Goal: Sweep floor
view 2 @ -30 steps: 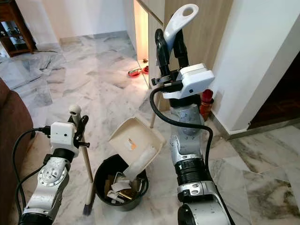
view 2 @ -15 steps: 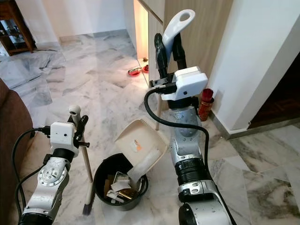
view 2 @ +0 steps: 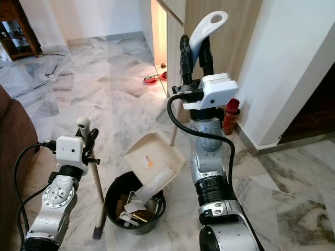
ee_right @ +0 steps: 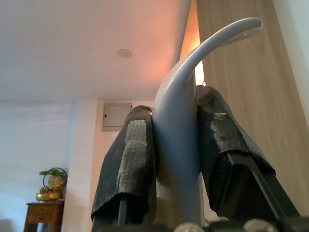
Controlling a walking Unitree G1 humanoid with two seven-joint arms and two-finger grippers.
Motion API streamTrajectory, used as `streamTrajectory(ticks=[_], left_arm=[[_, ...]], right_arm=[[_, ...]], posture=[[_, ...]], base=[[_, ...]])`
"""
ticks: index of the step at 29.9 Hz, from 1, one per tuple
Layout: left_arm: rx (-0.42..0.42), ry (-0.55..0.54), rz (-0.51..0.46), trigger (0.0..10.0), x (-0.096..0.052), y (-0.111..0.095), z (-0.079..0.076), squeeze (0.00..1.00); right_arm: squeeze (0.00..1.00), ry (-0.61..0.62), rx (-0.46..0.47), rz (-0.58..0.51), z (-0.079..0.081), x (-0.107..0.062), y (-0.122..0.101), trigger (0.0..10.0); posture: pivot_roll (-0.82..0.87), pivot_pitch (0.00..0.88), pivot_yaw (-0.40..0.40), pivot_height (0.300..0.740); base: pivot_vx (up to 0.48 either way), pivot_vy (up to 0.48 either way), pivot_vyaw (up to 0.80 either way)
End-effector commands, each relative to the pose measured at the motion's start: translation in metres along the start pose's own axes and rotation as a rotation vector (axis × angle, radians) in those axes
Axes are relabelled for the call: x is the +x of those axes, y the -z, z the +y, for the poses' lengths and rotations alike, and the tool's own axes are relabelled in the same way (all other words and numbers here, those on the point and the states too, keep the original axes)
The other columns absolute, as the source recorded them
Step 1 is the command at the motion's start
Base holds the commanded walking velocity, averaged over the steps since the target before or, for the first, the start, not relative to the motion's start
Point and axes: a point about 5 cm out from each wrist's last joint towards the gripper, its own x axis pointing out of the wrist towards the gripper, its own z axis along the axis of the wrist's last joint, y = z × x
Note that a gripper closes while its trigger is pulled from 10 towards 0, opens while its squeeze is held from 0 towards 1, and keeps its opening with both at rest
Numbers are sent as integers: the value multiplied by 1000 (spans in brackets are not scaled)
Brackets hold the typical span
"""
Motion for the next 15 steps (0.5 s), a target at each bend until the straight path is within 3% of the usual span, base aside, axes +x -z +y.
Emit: streamTrajectory(ticks=[1, 5, 9, 15], left_arm=[[23, -5, -66, 10000, 4, -12, 2, 0], [23, -6, -66, 10000, 4, -12, 2, 0], [22, -6, -67, 10000, 4, -12, 2, 0], [22, -8, -66, 10000, 4, -11, 2, 0]], right_arm=[[0, -21, -6, -89, 5, 13, -13, 10000], [0, -20, -5, -82, 5, 13, -12, 10000], [0, 37, 70, -46, 1, 13, -7, 10000], [0, 20, 28, -55, 0, 13, -8, 10000]], posture=[[78, 0, 27, 740], [79, 0, 27, 740], [80, 0, 26, 740], [80, 0, 24, 740]], base=[[0, 0, 0], [0, 0, 0], [0, 0, 0], [0, 0, 0]])
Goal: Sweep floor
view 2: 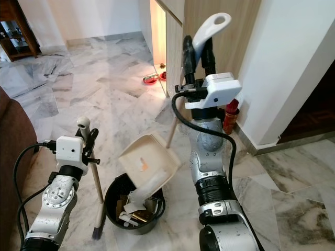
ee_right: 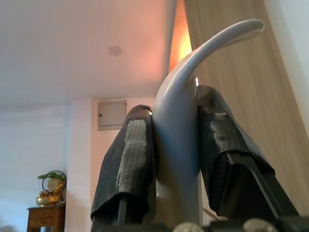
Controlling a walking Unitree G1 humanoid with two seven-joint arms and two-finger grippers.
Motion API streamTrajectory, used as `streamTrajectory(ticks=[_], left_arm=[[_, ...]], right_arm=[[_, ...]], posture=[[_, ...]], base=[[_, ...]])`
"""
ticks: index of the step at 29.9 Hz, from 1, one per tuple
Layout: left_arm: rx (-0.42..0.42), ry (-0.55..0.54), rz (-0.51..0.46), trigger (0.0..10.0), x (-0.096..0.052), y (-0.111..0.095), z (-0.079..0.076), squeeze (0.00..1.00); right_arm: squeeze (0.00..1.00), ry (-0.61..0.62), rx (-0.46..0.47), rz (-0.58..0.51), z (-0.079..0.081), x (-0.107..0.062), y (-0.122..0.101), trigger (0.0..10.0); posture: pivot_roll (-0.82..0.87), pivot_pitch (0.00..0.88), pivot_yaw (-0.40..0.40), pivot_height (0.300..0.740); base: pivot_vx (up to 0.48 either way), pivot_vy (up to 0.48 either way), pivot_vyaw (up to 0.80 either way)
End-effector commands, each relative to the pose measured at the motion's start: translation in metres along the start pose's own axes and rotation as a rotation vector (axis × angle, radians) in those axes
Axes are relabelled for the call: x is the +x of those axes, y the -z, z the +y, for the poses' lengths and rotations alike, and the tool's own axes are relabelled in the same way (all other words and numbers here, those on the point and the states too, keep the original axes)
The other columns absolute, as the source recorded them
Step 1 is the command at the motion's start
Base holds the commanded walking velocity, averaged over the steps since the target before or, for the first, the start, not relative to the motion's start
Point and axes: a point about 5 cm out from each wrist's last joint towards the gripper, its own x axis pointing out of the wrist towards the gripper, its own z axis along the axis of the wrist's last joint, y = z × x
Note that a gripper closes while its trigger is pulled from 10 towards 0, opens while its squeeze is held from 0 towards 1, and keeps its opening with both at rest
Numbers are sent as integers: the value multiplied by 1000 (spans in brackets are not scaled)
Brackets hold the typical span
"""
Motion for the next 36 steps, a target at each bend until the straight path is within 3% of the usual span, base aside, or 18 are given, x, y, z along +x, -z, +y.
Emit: streamTrajectory(ticks=[1, 9, 11, 12, 14, 20, 24, 26, 28, 29, 36], left_arm=[[22, -6, -65, 10000, 4, -11, 2, 0], [34, -7, -65, 10000, 3, -11, 4, 0], [133, 0, -76, 10000, 3, -14, 11, 0], [133, 0, -76, 10000, 3, -14, 11, 0], [225, -8, -87, 10000, 5, -18, 24, 0], [343, -109, -99, 10000, 9, -27, 59, 0], [338, -123, -159, 10000, 14, -42, 62, 0], [317, -116, -258, 10000, 23, -70, 58, 0], [289, -120, -312, 10000, 28, -86, 56, 0], [251, -132, -375, 10000, 33, -105, 56, 0], [160, -81, -473, 10000, 44, -145, 54, 0]], right_arm=[[0, -23, -19, -77, 2, 14, -12, 10000], [0, -30, -39, -82, 3, 14, -12, 10000], [0, -31, -36, -80, 3, 14, -12, 10000], [0, -31, -36, -80, 3, 14, -12, 10000], [0, -28, -34, -80, 3, 14, -12, 10000], [0, -27, -31, -77, 3, 15, -11, 10000], [0, -28, -31, -73, 3, 15, -10, 10000], [0, -30, -32, -70, 3, 15, -9, 10000], [0, -31, -32, -69, 3, 15, -9, 10000], [0, -32, -32, -68, 3, 15, -9, 10000], [0, -36, -31, -63, 4, 16, -8, 10000]], posture=[[80, 0, 24, 740], [85, 0, 20, 740], [81, 0, 23, 740], [81, 0, 23, 740], [82, 0, 21, 740], [90, 0, 18, 740], [92, 0, 14, 740], [95, 0, 10, 740], [96, 0, 9, 740], [96, 0, 9, 740], [96, 0, 5, 740]], base=[[0, 0, 0], [0, 0, 0], [0, 0, 0], [0, 0, 0], [0, 0, 0], [0, 0, 0], [0, 0, 0], [0, 0, 0], [0, 0, 0], [0, 0, 0], [0, 0, 0]])
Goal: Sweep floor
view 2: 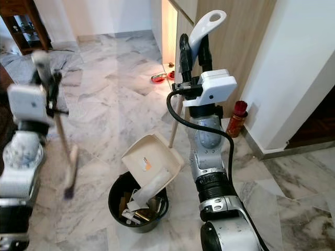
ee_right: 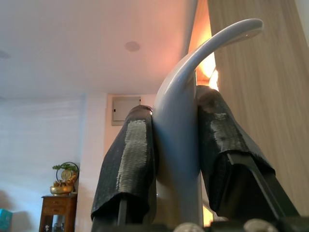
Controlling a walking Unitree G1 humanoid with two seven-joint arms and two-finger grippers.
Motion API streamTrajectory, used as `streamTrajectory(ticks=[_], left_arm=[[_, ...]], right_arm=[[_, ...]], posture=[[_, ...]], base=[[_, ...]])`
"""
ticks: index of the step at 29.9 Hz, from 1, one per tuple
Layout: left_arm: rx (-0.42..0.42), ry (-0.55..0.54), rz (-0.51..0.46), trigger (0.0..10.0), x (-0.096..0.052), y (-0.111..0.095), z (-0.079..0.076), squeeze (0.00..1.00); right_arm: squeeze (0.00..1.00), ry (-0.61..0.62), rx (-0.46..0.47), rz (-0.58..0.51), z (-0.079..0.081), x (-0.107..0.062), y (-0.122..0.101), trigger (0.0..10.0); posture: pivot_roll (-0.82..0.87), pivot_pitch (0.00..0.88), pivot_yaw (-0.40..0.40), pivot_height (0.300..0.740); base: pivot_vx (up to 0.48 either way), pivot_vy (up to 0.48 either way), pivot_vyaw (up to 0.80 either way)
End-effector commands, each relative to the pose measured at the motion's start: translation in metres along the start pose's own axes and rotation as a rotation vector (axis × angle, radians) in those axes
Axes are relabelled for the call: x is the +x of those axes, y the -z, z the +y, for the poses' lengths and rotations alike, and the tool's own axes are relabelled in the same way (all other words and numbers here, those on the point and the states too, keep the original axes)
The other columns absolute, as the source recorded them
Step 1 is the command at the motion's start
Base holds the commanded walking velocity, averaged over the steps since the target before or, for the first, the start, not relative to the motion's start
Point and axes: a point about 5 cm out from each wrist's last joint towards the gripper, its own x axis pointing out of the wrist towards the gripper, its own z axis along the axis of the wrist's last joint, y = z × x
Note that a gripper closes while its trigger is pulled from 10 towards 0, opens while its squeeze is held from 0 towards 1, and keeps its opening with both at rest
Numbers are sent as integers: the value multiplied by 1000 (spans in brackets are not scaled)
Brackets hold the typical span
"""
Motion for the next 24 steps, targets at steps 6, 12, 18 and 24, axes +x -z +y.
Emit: streamTrajectory(ticks=[6, 12, 18, 24], left_arm=[[-305, 85, 1, 10000, 20, -30, 5, 0], [-446, 166, -10, 10000, 28, -46, 12, 0], [-403, 259, -34, 10000, 33, -68, 12, 0], [-281, 257, -25, 10000, 35, -69, 16, 0]], right_arm=[[0, -8, 0, -63, 2, 10, -9, 10000], [0, -8, -2, -61, 1, 10, -9, 10000], [0, -10, -2, -59, 1, 10, -8, 10000], [0, -9, 0, -59, 1, 10, -8, 10000]], posture=[[97, 0, 5, 740], [97, 0, 6, 740], [97, 0, 5, 740], [101, 0, 4, 740]], base=[[0, 0, 0], [0, 0, 0], [0, 0, 0], [0, 0, 0]])
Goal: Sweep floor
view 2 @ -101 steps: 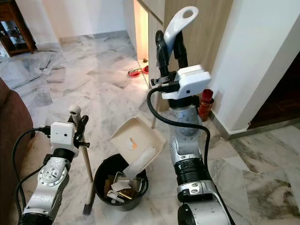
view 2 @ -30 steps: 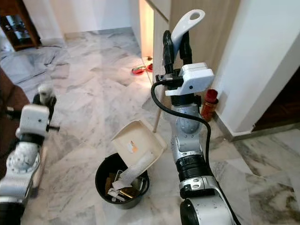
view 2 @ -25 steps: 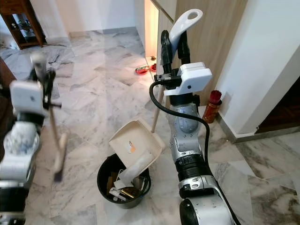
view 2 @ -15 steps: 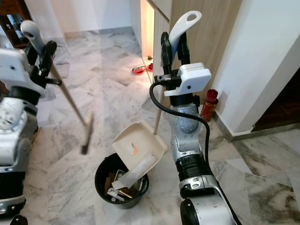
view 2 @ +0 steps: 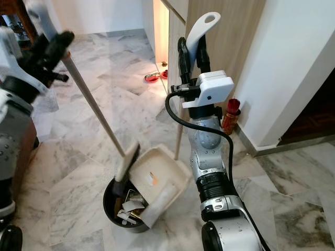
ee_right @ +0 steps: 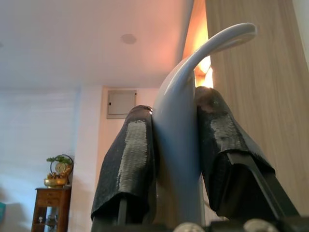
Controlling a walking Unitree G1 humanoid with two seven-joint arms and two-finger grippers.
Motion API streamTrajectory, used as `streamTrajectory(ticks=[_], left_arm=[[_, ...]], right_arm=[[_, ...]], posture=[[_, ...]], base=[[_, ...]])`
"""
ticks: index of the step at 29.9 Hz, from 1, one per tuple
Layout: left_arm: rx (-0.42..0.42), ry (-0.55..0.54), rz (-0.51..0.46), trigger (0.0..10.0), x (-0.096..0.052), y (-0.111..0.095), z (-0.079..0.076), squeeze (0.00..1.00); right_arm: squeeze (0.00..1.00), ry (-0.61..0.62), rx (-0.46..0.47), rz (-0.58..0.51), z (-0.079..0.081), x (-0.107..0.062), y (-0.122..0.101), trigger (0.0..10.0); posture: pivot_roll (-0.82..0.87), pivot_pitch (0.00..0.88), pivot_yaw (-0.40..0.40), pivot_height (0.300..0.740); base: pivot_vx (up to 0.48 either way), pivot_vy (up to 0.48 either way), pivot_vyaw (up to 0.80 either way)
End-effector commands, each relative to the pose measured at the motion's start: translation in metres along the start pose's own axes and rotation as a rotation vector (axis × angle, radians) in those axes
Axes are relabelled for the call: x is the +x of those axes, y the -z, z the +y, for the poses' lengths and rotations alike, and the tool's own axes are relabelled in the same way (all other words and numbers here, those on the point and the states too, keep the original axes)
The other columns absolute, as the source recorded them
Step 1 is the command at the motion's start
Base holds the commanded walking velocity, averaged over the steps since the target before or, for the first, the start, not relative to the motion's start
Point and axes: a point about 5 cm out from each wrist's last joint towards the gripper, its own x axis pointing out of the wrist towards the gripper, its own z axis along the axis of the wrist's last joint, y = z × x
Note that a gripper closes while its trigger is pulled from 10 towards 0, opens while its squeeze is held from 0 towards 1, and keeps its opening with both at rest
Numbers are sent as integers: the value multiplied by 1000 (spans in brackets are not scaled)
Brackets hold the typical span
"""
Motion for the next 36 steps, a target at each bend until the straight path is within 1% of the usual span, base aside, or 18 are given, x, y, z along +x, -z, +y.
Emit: streamTrajectory(ticks=[1, 3, 4, 6, 8, 10, 13, 16, 17, 18, 19, 22, 23, 25, 26, 27, 32, 36], left_arm=[[74, 1, -46, 10000, 1, -12, 1, 0], [111, -58, -40, 10000, -1, -11, 7, 0], [111, -58, -40, 10000, -1, -11, 7, 0], [162, -100, -21, 10000, -3, -7, 12, 0], [190, -95, -11, 10000, -4, -5, 12, 0], [264, -72, 28, 10000, -7, 2, 9, 0], [302, -36, 86, 10000, -11, 14, 6, 0], [290, -27, 226, 10000, -26, 45, 6, 0], [262, -41, 275, 10000, -35, 60, 6, 0], [262, -41, 275, 10000, -35, 60, 6, 0], [250, -54, 337, 10000, -48, 79, 7, 0], [212, -75, 412, 10000, -65, 101, 6, 0], [201, -65, 447, 10000, -73, 111, 3, 0], [172, -72, 488, 10000, -84, 123, 0, 0], [171, -66, 523, 10000, -92, 132, -2, 0], [171, -66, 523, 10000, -92, 132, -2, 0], [146, -77, 618, 10000, -120, 154, -5, 0], [155, -70, 644, 10000, -130, 162, -8, 0]], right_arm=[[0, -5, 2, -75, 2, 12, -12, 10000], [0, 15, 25, -72, 1, 12, -11, 10000], [0, 15, 25, -72, 1, 12, -11, 10000], [0, 56, 57, -57, -3, 12, -9, 10000], [0, 87, 78, -51, -7, 13, -8, 10000], [0, 108, 89, -63, -11, 13, -10, 10000], [0, 113, 100, -72, -11, 14, -11, 10000], [0, 160, 171, -72, -13, 14, -11, 10000], [0, 163, 178, -73, -13, 14, -11, 10000], [0, 163, 178, -73, -13, 14, -11, 10000], [0, 157, 183, -74, -12, 14, -11, 10000], [0, 138, 159, -83, -9, 14, -12, 10000], [0, 91, 103, -99, -5, 14, -14, 10000], [0, 64, 94, -105, 1, 12, -14, 10000], [0, 60, 96, -110, 4, 12, -15, 10000], [0, 60, 96, -110, 4, 12, -15, 10000], [0, 46, 57, -142, 12, 11, -18, 10000], [0, 52, 53, -138, 16, 9, -17, 10000]], posture=[[101, 0, 4, 740], [101, 0, 3, 740], [101, 0, 3, 740], [103, 0, 1, 740], [103, 0, 1, 740], [104, 0, 1, 740], [105, 0, 0, 740], [111, 0, -1, 740], [111, 0, -1, 740], [111, 0, -1, 740], [109, 0, 1, 740], [111, 0, 0, 740], [111, 0, 1, 740], [112, 0, 1, 740], [113, 0, 1, 740], [113, 0, 1, 740], [115, 0, -1, 740], [117, 0, -4, 740]], base=[[0, 0, 0], [0, 0, 0], [0, 0, 0], [0, 0, 0], [0, 0, 0], [0, 0, 0], [0, 0, 0], [0, 0, 0], [0, 0, 0], [0, 0, 0], [0, 0, 0], [0, 0, 0], [0, 0, 0], [0, 0, 0], [0, 0, 0], [0, 0, 0], [0, 0, 0], [0, 0, 0]])
